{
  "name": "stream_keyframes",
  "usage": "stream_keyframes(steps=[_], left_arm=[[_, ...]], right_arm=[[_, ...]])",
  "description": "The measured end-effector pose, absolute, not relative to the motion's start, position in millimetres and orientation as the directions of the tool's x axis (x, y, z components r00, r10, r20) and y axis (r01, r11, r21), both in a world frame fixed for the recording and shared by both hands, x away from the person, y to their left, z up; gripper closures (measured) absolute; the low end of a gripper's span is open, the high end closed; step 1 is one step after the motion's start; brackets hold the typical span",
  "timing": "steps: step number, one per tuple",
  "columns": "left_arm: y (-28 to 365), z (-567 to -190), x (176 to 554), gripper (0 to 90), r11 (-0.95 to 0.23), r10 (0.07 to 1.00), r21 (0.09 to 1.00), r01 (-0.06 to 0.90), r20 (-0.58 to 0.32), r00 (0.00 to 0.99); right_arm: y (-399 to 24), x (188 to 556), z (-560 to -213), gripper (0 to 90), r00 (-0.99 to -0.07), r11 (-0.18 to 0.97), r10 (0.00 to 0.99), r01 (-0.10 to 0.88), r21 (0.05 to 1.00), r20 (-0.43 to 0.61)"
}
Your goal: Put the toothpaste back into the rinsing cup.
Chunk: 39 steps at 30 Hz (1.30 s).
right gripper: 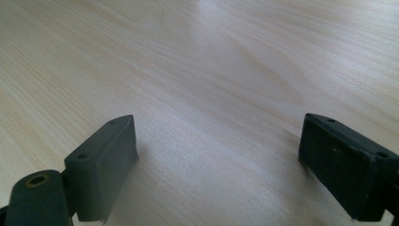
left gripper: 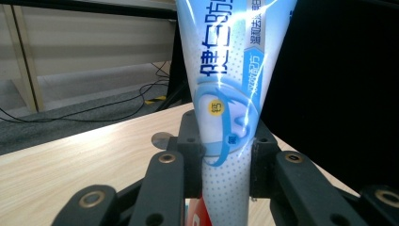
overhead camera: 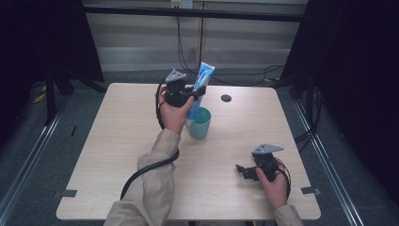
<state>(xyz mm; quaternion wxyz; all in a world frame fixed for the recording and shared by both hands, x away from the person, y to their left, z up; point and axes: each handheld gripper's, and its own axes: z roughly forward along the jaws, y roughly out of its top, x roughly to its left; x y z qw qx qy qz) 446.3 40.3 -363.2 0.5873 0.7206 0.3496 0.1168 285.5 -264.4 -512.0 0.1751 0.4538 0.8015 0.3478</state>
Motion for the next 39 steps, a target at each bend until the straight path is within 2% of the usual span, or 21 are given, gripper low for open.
stream_keyframes(steps=[29,33,39], left_arm=[[21,-367,466,72.4,-0.045,0.616,0.930,0.366,-0.263,0.743],[18,-362,467,72.3,-0.048,0.627,0.939,0.342,-0.238,0.742],[15,-374,474,72.1,-0.049,0.632,0.941,0.336,-0.231,0.740]], right_arm=[[-264,286,-512,11.4,-0.539,0.356,0.841,0.597,0.719,0.031],[-264,286,-512,11.4,-0.543,0.359,0.840,0.594,0.720,0.029],[-264,286,-512,11.4,-0.545,0.361,0.838,0.593,0.720,0.029]])
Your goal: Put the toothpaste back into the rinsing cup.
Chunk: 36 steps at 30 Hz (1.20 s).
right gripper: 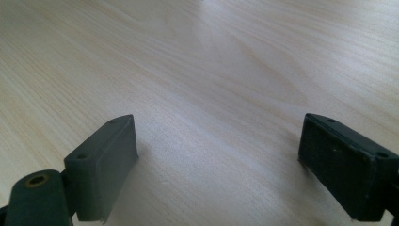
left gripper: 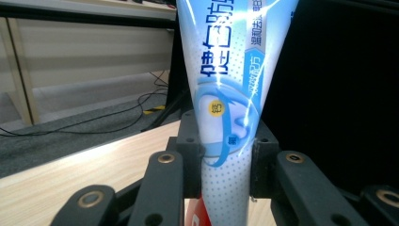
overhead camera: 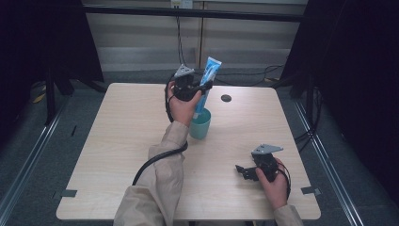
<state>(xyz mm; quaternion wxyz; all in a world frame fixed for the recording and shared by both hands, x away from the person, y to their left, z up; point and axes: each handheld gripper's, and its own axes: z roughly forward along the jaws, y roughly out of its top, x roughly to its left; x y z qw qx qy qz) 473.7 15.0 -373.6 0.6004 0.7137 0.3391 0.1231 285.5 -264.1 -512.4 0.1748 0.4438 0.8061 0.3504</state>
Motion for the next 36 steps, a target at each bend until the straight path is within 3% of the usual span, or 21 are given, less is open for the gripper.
stream_keyframes(steps=[11,36], left_arm=[[17,-388,469,68.5,-0.074,0.665,0.938,0.338,-0.207,0.718],[26,-408,449,69.2,-0.162,0.675,0.906,0.391,-0.186,0.713]], right_arm=[[-264,285,-512,11.4,-0.546,0.360,0.837,0.596,0.718,0.033],[-264,285,-512,11.4,-0.549,0.364,0.835,0.594,0.718,0.031]])
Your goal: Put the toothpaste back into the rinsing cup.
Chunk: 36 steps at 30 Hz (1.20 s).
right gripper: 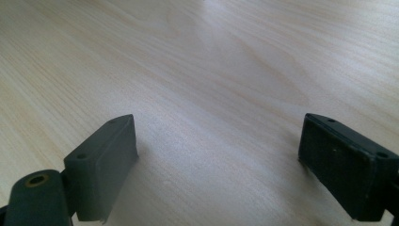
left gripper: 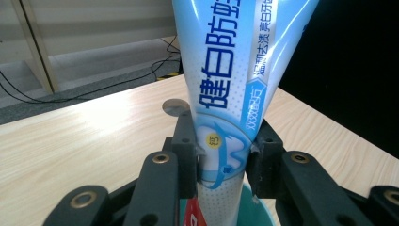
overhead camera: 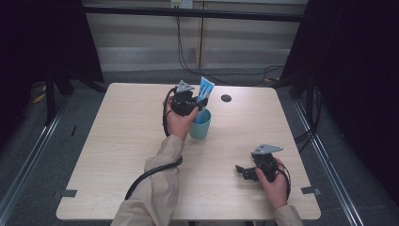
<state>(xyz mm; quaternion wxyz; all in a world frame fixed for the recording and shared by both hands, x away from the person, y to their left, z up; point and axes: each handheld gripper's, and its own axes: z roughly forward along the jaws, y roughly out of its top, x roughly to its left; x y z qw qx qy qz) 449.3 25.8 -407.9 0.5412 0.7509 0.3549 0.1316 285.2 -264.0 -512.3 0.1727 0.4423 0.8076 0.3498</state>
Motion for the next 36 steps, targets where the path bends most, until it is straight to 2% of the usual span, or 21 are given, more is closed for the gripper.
stream_keyframes(steps=[16,36], left_arm=[[34,-421,446,68.2,-0.191,0.686,0.887,0.421,-0.186,0.704],[25,-421,444,63.3,-0.234,0.662,0.897,0.376,-0.137,0.737]], right_arm=[[-264,285,-512,11.4,-0.548,0.363,0.836,0.596,0.716,0.033],[-264,285,-512,11.4,-0.548,0.363,0.836,0.596,0.716,0.032]])
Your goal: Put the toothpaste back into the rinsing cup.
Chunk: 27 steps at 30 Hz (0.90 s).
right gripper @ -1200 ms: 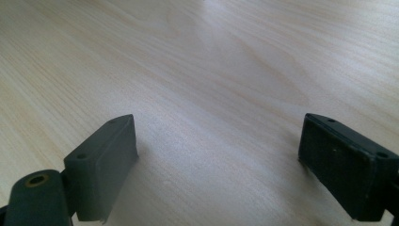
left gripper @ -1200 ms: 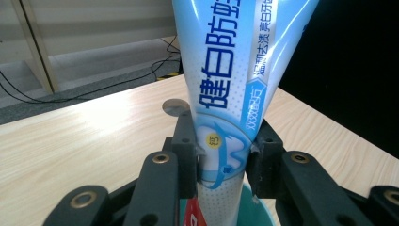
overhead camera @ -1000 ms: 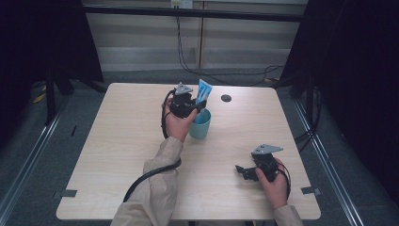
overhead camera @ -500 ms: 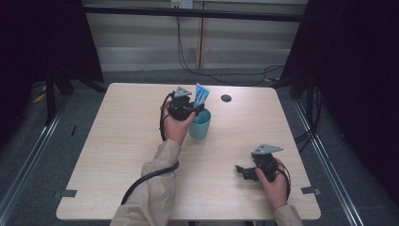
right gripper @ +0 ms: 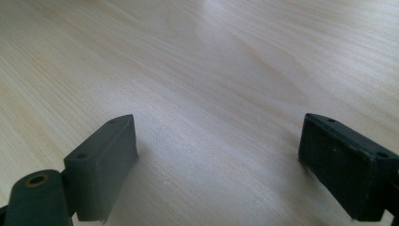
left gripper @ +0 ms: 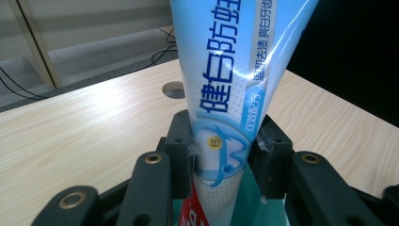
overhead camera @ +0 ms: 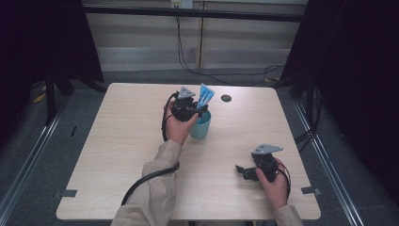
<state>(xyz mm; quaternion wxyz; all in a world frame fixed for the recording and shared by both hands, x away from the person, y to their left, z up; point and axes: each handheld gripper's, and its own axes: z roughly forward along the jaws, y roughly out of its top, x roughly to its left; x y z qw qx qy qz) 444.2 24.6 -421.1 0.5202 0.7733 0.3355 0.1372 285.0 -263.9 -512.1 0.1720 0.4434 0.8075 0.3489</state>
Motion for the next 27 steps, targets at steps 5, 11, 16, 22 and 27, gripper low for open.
stream_keyframes(steps=[5,11,16,22,27], left_arm=[[23.4,-420.9,444.0,62.5,-0.237,0.657,0.899,0.368,-0.131,0.742],[24.1,-418.2,443.4,61.2,-0.242,0.642,0.902,0.356,-0.126,0.756],[25.2,-415.7,442.4,57.7,-0.260,0.634,0.898,0.355,-0.118,0.764],[27.6,-415.3,440.7,52.7,-0.266,0.639,0.896,0.357,-0.114,0.761],[30.6,-412.3,439.3,46.3,-0.276,0.642,0.894,0.353,-0.101,0.760]], right_arm=[[-263.9,285.0,-512.2,11.4,-0.548,0.362,0.836,0.596,0.717,0.033],[-263.9,285.1,-512.2,11.4,-0.549,0.364,0.836,0.595,0.717,0.030],[-263.9,285.0,-512.2,11.4,-0.548,0.363,0.836,0.596,0.716,0.033],[-263.9,285.2,-512.3,11.4,-0.550,0.364,0.835,0.594,0.718,0.032],[-263.9,285.1,-512.2,11.4,-0.549,0.363,0.835,0.595,0.717,0.032]])
